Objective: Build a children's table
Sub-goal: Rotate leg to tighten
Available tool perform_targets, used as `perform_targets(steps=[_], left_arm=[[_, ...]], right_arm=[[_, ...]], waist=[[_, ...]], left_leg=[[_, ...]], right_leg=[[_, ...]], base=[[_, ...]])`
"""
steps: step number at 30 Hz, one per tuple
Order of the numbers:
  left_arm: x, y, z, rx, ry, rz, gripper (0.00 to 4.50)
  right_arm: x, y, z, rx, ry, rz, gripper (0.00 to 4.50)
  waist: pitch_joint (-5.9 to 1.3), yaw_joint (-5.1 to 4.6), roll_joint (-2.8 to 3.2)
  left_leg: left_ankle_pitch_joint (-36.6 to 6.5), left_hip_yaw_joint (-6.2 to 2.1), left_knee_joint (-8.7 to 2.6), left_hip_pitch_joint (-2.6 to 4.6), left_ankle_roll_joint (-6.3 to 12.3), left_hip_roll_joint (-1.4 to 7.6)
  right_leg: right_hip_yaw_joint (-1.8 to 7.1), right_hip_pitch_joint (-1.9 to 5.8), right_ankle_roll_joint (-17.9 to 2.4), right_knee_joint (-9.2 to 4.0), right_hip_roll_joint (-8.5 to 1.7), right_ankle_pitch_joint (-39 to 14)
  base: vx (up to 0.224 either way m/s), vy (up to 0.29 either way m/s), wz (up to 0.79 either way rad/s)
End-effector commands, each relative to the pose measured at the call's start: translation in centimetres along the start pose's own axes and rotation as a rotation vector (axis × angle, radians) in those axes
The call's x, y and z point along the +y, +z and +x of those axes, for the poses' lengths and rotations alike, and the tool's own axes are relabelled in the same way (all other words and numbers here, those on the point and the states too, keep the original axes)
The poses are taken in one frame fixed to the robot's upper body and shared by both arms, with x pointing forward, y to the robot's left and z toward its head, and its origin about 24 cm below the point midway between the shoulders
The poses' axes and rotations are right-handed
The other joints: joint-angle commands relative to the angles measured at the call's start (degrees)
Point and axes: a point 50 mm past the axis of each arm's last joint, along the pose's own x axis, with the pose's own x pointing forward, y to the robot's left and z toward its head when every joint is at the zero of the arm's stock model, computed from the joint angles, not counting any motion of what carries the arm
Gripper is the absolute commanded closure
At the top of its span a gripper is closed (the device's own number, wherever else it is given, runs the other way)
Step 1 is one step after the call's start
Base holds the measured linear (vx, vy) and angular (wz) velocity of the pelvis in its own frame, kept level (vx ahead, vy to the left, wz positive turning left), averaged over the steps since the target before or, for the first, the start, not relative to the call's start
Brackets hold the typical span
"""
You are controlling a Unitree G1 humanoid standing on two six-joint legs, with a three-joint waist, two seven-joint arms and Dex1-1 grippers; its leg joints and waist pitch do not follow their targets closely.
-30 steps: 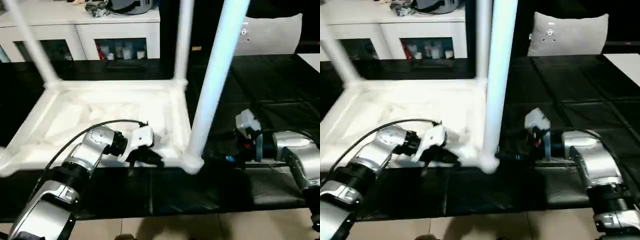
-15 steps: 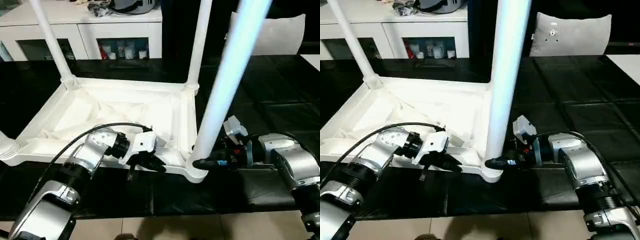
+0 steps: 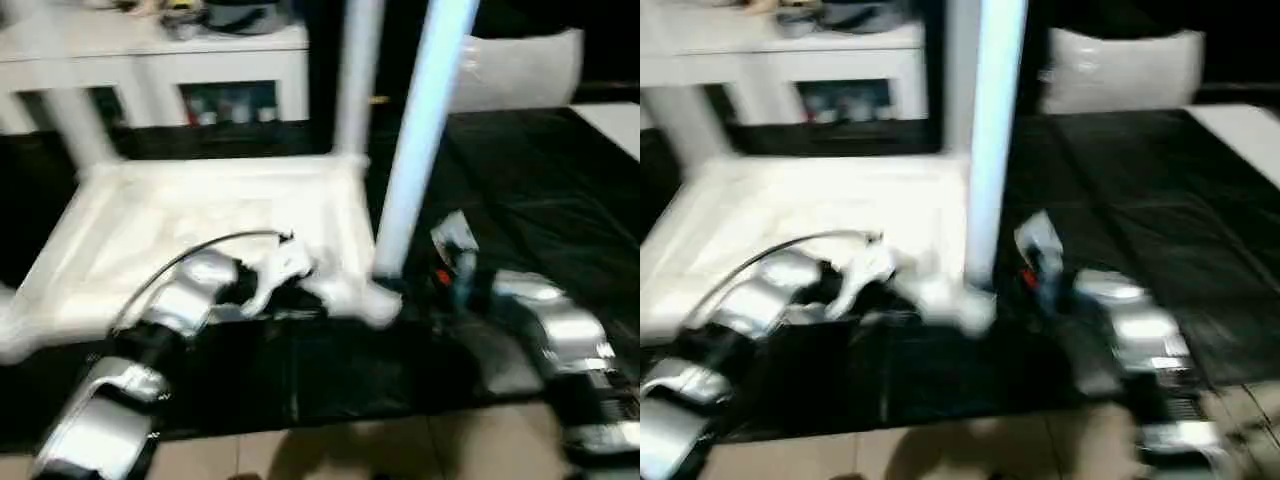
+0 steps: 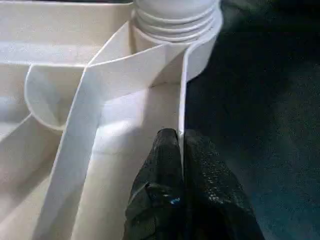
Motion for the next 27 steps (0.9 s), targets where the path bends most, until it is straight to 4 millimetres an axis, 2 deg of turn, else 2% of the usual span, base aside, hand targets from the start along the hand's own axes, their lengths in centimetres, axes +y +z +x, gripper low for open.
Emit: perform_targets(steps=[1,2,3,5,6,8,9,11,12,14,15,17,18,19,21,23,24,25,27], left_arm=[[-0.4,3.2,1.5,-0.106,0.009,0.026,4.50],[-0.4,3.5,1.7,-0.111,0.029,0.017,4.50],[-0.2,4.2,2.4,-0.136,0.100,-0.012,4.50],[-0.2,5.0,3.1,-0.164,0.151,-0.039,4.50],[-0.2,5.3,3.3,-0.176,0.169,-0.050,4.50],[-0.4,6.0,3.8,-0.197,0.191,-0.035,4.50],[-0.4,6.1,3.8,-0.201,0.198,-0.023,4.50],[-0.6,6.1,3.7,-0.193,0.192,0.000,4.50],[-0.6,5.9,3.5,-0.186,0.186,0.018,4.50],[-0.7,5.7,3.3,-0.180,0.177,0.036,4.50],[-0.7,5.4,3.1,-0.175,0.164,0.054,4.50],[-0.7,4.9,2.8,-0.166,0.135,0.066,4.50],[-0.7,4.8,2.7,-0.163,0.133,0.066,4.50],[-0.8,4.5,2.6,-0.157,0.112,0.081,4.50],[-0.9,4.1,2.4,-0.156,0.085,0.107,4.50],[-1.1,3.5,2.0,-0.155,0.032,0.136,4.50],[-1.2,3.4,1.9,-0.159,0.010,0.150,4.50],[-1.2,3.3,1.8,-0.161,-0.004,0.159,4.50],[-1.4,2.8,1.4,-0.148,-0.054,0.177,4.50]], right_arm=[[1.5,-1.0,2.2,0.052,-0.008,0.066,2.47],[1.5,-0.9,2.5,0.049,-0.032,0.075,2.48],[1.6,-0.5,3.4,0.041,-0.093,0.096,2.48],[1.7,-0.2,4.2,0.037,-0.150,0.098,2.48],[1.7,-0.1,4.6,0.037,-0.178,0.097,2.48],[1.6,0.5,5.0,-0.008,-0.210,0.098,1.79],[1.5,0.7,4.9,-0.029,-0.219,0.110,1.78],[1.3,1.0,4.7,-0.055,-0.227,0.111,1.65],[1.2,1.0,4.2,-0.061,-0.216,0.091,1.49],[1.0,1.0,3.6,-0.065,-0.206,0.068,1.38],[0.5,0.9,2.6,-0.067,-0.198,0.048,1.29],[-0.2,0.8,1.3,-0.066,-0.167,0.028,1.21],[-0.3,0.7,1.1,-0.065,-0.159,0.025,1.01],[-0.6,0.6,0.3,-0.047,-0.119,-0.001,0.93],[-0.9,0.4,-0.7,-0.020,-0.063,-0.032,0.85],[-1.4,0.5,-2.5,0.000,0.017,-0.088,0.62],[-1.6,0.5,-3.0,0.009,0.033,-0.096,0.47],[-1.8,0.6,-3.3,0.015,0.042,-0.098,0.47],[-2.1,0.5,-4.2,0.059,0.094,-0.134,0.41]], waist=[[-3.87,-0.19,-0.56],[-3.92,-0.58,-0.53],[-4.01,-1.06,-0.49],[-4.03,-1.38,-0.56],[-4.08,-1.23,-0.61],[-4.35,-0.99,-0.67],[-4.40,-1.01,-0.69],[-4.70,-0.61,-0.66],[-4.70,-0.61,-0.66],[-5.08,-0.22,-0.63],[-5.14,0.04,-0.48],[-5.44,0.40,-0.61],[-5.41,0.56,-0.70],[-5.17,0.90,-0.40],[-4.88,1.25,-0.60],[-4.40,1.63,-0.74],[-4.40,1.63,-0.74],[-4.27,2.01,-0.80],[-4.34,2.30,-0.85]], left_leg=[[-10.64,0.40,-3.66,-0.38,2.85,-0.13],[-10.69,0.44,-3.70,-0.38,3.52,-0.12],[-10.07,0.37,-3.67,-0.73,4.00,-0.13],[-9.81,0.53,-3.45,-0.36,4.06,-0.30],[-9.80,0.59,-3.42,-0.28,4.35,-0.41],[-7.64,0.51,-3.64,-0.73,5.53,-0.12],[-6.98,0.52,-3.68,-0.88,5.79,-0.04],[-3.95,0.38,-3.73,-0.88,6.62,0.38],[-3.95,0.38,-3.73,-0.88,6.62,0.38],[0.02,0.32,-3.49,-1.09,8.11,0.53],[1.61,0.29,-3.40,-1.07,9.01,0.60],[3.75,0.31,-3.07,-1.28,10.63,0.65],[4.32,0.29,-3.03,-1.32,11.06,0.64],[3.53,0.45,-2.93,-1.26,11.99,0.69],[0.72,0.67,-3.11,-1.24,11.20,0.58],[-3.71,0.89,-3.43,-0.97,9.48,0.60],[-3.71,0.89,-3.43,-0.97,9.48,0.60],[-5.48,0.95,-3.59,-0.77,8.13,0.56],[-6.20,0.95,-3.62,-0.63,7.41,0.45]], right_leg=[[1.27,4.07,-0.69,-6.17,-2.85,-29.35],[1.42,4.03,-1.08,-6.16,-2.92,-28.69],[1.43,4.22,-1.65,-6.00,-2.93,-27.46],[1.29,3.89,-2.18,-6.16,-2.83,-27.84],[1.28,3.93,-2.07,-6.30,-2.84,-28.05],[1.75,4.28,-2.63,-5.66,-3.00,-24.63],[1.91,4.32,-2.96,-5.47,-3.01,-23.47],[2.40,4.45,-5.16,-4.45,-3.11,-18.63],[2.40,4.45,-5.16,-4.45,-3.11,-18.63],[2.86,4.67,-7.47,-3.17,-3.11,-11.66],[2.93,4.67,-8.45,-2.91,-3.17,-9.18],[3.10,4.71,-9.60,-2.23,-3.20,-5.76],[3.10,4.73,-9.78,-2.15,-3.13,-5.02],[3.07,4.41,-10.38,-2.41,-3.12,-5.77],[2.99,4.44,-9.67,-3.02,-3.17,-9.91],[2.89,4.44,-7.29,-4.03,-3.13,-16.94],[2.89,4.44,-7.29,-4.03,-3.13,-16.94],[2.86,4.31,-5.76,-4.46,-3.08,-20.39],[2.73,4.31,-4.92,-4.59,-2.99,-21.95]], base=[[0.000,0.000,0.00],[0.000,0.000,0.00],[0.000,0.000,0.00],[0.000,0.000,0.00],[0.000,0.000,0.00],[0.000,0.000,0.00],[0.000,0.000,0.00],[0.000,0.000,0.00],[0.000,0.000,0.00],[0.000,0.000,0.00],[0.000,0.000,0.00],[0.000,0.000,0.00],[0.000,0.000,0.00],[0.000,0.000,0.00],[0.000,0.000,0.00],[0.000,0.000,0.00],[0.000,0.000,0.00],[0.000,0.000,0.00],[0.000,0.000,0.00]])
